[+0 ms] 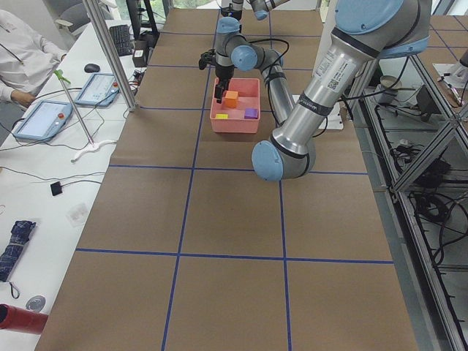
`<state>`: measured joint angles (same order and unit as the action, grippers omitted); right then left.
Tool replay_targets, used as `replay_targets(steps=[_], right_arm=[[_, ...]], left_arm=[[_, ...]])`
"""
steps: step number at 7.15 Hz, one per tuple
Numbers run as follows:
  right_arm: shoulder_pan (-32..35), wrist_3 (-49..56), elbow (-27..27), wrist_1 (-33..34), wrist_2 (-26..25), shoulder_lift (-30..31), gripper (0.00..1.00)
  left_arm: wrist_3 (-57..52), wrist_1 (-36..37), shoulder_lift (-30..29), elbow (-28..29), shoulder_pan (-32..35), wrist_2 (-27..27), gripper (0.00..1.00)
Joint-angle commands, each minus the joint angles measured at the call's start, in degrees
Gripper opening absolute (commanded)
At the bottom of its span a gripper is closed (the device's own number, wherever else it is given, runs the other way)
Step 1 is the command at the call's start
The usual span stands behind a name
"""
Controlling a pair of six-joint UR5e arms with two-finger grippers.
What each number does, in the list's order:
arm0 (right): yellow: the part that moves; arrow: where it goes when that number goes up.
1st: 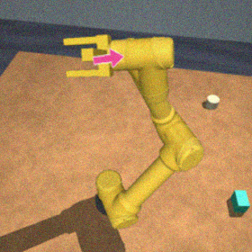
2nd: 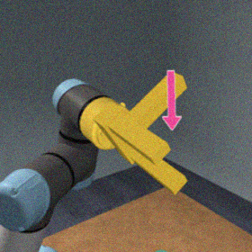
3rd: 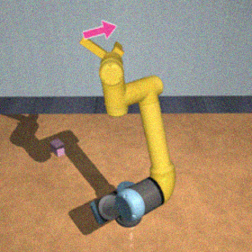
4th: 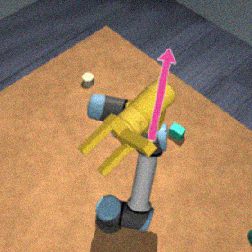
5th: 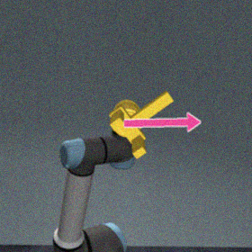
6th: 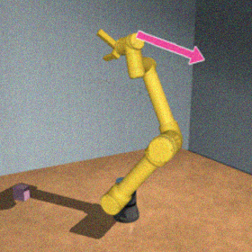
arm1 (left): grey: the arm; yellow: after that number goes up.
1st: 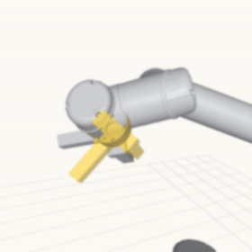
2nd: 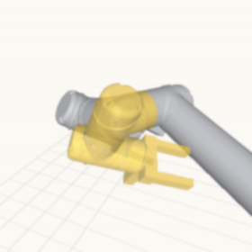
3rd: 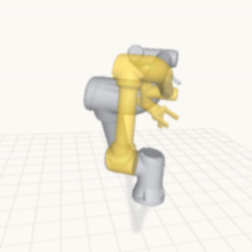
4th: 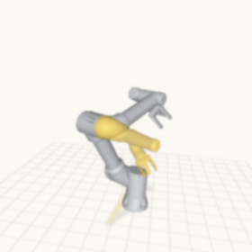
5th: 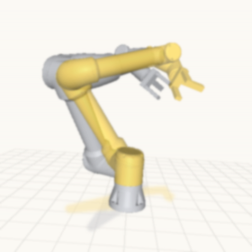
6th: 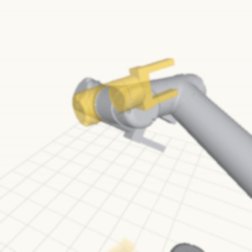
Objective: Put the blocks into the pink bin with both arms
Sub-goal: 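Grasp the light pink cube with the right gripper while the left arm withdraws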
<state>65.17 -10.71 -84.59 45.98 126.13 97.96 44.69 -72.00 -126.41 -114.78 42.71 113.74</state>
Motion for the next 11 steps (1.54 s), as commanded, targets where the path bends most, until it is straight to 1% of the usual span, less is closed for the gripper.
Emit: replay_targets(steps=[1,2,4,5,6,7,8,9,10,11], right_arm=[[-0.66,-0.1,0.31,0.08,-0.98,-0.31,0.0],[-0.57,-0.71,-1.78,0.69,-0.37,-0.75,0.0],[-0.57,-11.99,-4.17,1.91,0.86,-5.47,0.0],[-0.74,-16.58,-7.57,6.36,0.96,-8.02,0.0],[-1.7,-20.54,-14.83,15.54,1.13,-10.05,0.0],[-2.32,-23.89,-22.73,27.64,1.22,-13.29,0.0],[-3.63,-27.66,-28.81,38.38,1.13,-17.67,0.0],[-7.21,-35.62,-31.22,45.71,0.18,-25.02,0.0],[-12.47,-45.53,-31.16,49.52,-3.49,-31.97,0.0],[-17.66,-52.59,-30.99,52.34,-8.05,-37.52,0.0]], left_arm=[[-0.74,-0.16,0.55,-0.1,0.0,0.07,1.0],[-1.36,-0.33,2.03,-1.66,0.09,0.25,1.0],[-13.26,-0.25,8.78,-4.74,6.21,0.78,1.0],[-17.41,-0.6,11.51,-4.84,9.2,0.78,1.0],[-21.71,-2.34,15.54,-5.19,12.54,0.78,1.0],[-26.97,-5.4,19.58,-4.93,16.66,1.65,1.0],[-33.2,-6.22,22.32,-4.23,21.05,6.01,1.0],[-41.45,-6.22,25.13,-3.1,25.88,7.53,1.0],[-46.05,-6.22,27.51,-2.22,29.58,9.02,1.0],[-46.45,-6.31,30.14,-2.12,32.58,10.26,1.0]])
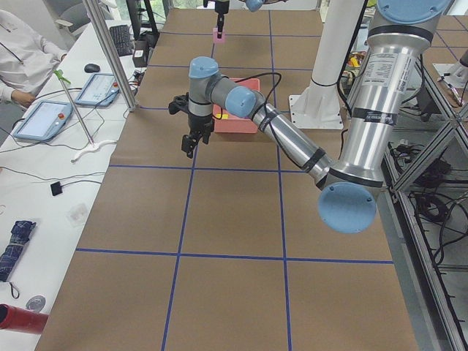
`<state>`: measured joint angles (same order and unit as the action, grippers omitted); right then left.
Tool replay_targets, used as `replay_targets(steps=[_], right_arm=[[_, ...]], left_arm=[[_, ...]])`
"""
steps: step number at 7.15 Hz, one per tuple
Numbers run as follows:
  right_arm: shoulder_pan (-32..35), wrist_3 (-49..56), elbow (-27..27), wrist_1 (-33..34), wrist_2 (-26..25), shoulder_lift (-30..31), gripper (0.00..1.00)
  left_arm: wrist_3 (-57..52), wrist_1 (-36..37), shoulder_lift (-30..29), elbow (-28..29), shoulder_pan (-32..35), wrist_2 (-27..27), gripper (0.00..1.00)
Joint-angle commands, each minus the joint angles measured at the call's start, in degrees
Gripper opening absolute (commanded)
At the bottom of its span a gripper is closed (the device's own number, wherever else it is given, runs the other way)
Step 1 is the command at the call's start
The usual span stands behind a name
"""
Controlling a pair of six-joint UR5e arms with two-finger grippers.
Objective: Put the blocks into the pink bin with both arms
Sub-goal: 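Carry the light pink cube into the pink bin and release it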
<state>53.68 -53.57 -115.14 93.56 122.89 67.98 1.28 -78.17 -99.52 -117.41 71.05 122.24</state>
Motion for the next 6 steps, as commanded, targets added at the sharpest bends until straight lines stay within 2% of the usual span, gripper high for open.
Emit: replay_targets(steps=[1,2,3,5,6], right_arm=[[-9.7,-15.37,-0.43,7.31,-7.03,-11.86,0.0],[-14.17,-20.21,0.18,8.81,-10.97,-15.21,0.0],[-18.31,-24.17,2.45,9.44,-15.1,-18.55,0.0],[-25.26,-30.17,8.86,9.36,-22.14,-25.06,0.01],[-27.2,-31.5,11.93,9.36,-24.43,-27.61,0.38]], left_arm=[[-3.99,-1.79,6.15,3.04,6.36,1.77,1.0],[-8.79,-5.9,6.36,6.63,9.08,2.73,1.0],[-9.53,-6.29,6.36,8.06,9.8,7.0,1.0],[-9.19,-6.29,6.36,8.16,9.81,8.36,1.0],[-9.1,-6.29,6.36,8.25,9.72,8.36,1.0]])
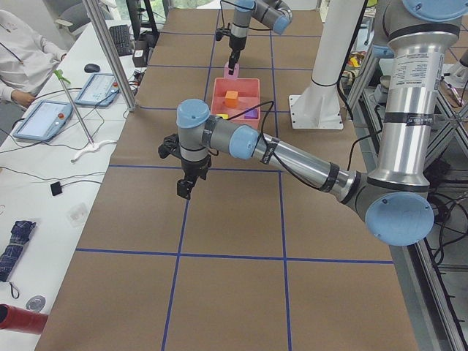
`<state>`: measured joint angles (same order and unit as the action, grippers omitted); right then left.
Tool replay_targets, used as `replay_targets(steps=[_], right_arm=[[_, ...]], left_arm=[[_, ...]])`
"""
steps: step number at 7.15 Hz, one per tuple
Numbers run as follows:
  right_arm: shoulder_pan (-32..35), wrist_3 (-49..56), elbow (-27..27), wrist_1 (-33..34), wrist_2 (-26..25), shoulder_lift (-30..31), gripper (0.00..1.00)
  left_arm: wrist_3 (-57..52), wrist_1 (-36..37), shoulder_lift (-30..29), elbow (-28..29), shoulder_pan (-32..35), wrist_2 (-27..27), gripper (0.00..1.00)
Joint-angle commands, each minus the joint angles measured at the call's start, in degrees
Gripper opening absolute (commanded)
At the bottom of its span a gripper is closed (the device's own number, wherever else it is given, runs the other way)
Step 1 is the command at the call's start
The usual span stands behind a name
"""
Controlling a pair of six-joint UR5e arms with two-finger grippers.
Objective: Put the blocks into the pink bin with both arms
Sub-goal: 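Carry the light pink cube into the pink bin and release it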
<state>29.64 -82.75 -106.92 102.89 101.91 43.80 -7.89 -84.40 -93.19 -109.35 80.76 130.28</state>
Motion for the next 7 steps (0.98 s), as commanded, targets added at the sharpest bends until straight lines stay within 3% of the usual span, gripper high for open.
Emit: replay_targets(steps=[1,5,6,7], right_arm=[[-4.92,-2.24,5.3,0.03,-6.43,-4.33,0.95],[-4.68,0.81,3.66,0.2,-6.82,-4.16,1.0],[-1.89,4.66,3.39,0.29,-5.69,-3.72,1.0],[3.88,9.31,3.21,0.29,0.42,-1.89,1.0]], left_arm=[[0.07,0.02,0.03,0.19,0.01,0.41,1.0],[0.16,-0.07,0.03,0.28,0.01,0.32,1.0],[0.25,0.02,0.11,0.46,0.01,0.32,1.0],[0.25,0.02,1.86,1.15,0.01,0.32,1.0]])
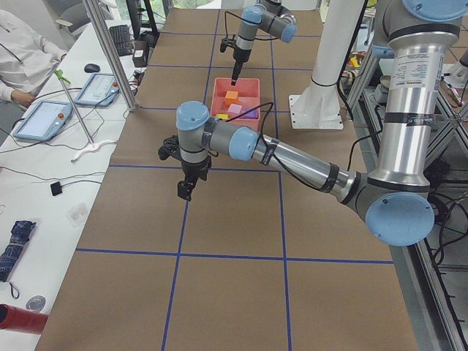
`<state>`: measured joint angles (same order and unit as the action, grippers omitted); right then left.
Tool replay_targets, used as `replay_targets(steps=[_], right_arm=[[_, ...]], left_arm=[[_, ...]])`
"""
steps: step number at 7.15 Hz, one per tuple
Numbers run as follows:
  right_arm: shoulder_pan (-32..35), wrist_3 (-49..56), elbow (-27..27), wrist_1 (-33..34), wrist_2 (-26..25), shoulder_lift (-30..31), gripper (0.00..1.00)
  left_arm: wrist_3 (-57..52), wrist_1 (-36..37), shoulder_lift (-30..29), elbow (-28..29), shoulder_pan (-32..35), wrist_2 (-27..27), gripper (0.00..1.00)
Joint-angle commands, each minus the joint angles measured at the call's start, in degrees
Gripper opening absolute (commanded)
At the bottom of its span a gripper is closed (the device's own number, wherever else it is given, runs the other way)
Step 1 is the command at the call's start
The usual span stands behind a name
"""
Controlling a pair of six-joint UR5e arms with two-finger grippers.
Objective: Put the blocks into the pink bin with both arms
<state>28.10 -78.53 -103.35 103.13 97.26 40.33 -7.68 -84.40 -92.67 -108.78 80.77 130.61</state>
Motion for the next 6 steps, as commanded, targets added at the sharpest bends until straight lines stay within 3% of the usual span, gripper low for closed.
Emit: replay_targets(steps=[1,3,6], right_arm=[[10.52,11.85,-1.31,-0.12,10.09,4.73,1.0],[20.01,26.6,-4.39,-0.3,18.97,12.71,1.0],[33.81,52.16,-4.31,-0.56,26.38,23.7,1.0]], left_arm=[[0.12,-1.54,3.96,1.03,0.26,0.0,1.0],[0.82,-1.21,7.13,0.77,3.76,1.57,1.0],[1.79,-1.73,9.95,3.76,8.78,1.75,1.0]])
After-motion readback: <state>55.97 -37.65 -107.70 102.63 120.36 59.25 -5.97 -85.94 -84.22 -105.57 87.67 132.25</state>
